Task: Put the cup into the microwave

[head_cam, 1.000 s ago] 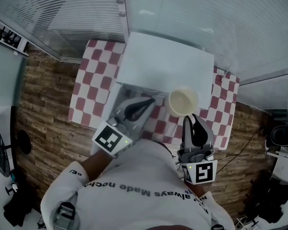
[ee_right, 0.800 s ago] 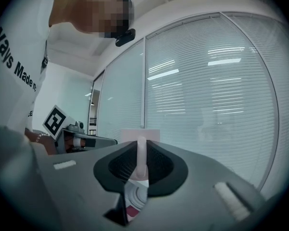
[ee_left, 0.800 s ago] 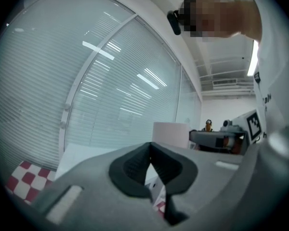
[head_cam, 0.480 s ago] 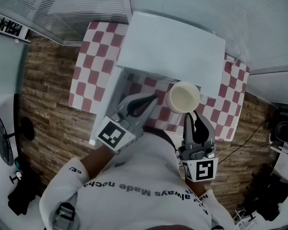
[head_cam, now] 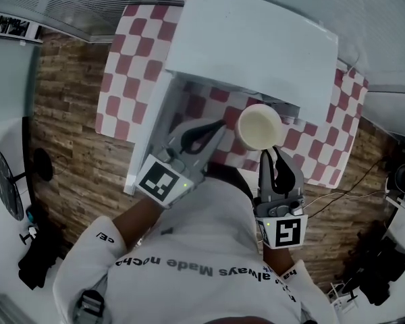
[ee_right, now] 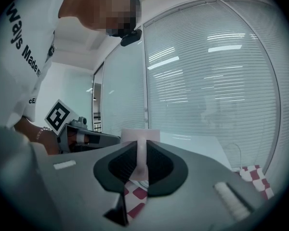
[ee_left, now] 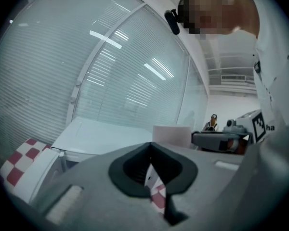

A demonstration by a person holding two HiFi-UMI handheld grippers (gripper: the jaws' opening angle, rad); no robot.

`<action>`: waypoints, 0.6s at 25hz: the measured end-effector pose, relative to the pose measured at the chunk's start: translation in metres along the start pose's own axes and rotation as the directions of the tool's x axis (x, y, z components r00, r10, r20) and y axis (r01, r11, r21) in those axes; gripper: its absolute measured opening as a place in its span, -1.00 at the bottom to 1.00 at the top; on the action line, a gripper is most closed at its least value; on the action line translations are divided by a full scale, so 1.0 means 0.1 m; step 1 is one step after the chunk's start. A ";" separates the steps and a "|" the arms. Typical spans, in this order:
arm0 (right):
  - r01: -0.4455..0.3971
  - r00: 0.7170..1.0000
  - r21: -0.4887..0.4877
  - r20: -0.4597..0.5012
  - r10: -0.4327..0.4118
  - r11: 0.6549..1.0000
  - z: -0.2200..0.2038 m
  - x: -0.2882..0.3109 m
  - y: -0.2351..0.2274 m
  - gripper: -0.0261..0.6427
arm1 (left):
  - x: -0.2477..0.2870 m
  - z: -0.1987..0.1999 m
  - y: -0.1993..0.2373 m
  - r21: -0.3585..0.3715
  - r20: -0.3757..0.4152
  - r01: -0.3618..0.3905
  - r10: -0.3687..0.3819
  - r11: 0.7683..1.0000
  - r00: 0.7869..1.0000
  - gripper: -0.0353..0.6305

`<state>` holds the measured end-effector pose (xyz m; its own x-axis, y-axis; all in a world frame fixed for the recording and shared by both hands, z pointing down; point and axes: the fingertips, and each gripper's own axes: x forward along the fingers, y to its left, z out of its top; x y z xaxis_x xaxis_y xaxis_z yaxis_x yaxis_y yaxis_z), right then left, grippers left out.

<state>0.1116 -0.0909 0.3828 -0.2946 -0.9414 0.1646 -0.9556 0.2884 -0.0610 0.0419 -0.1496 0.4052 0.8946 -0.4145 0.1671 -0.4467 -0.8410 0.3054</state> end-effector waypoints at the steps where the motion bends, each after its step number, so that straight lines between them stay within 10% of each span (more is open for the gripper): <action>1: -0.001 1.000 -0.001 -0.011 0.001 1.000 -0.06 0.01 0.01 -0.80 | 0.00 -0.04 0.02 -0.002 0.000 -0.001 0.001 1.000 1.000 -0.88; 15: -0.021 0.993 0.014 -0.117 0.022 1.000 -0.85 0.32 0.03 -0.80 | -0.05 -0.66 0.46 -0.022 -0.021 -0.061 0.061 0.998 0.998 -0.88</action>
<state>0.0987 -0.1049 0.4714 -0.3148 -0.9079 0.2768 -0.9491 0.3052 -0.0783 0.0159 -0.1629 0.4797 0.8654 -0.4573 0.2049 -0.5007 -0.8060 0.3156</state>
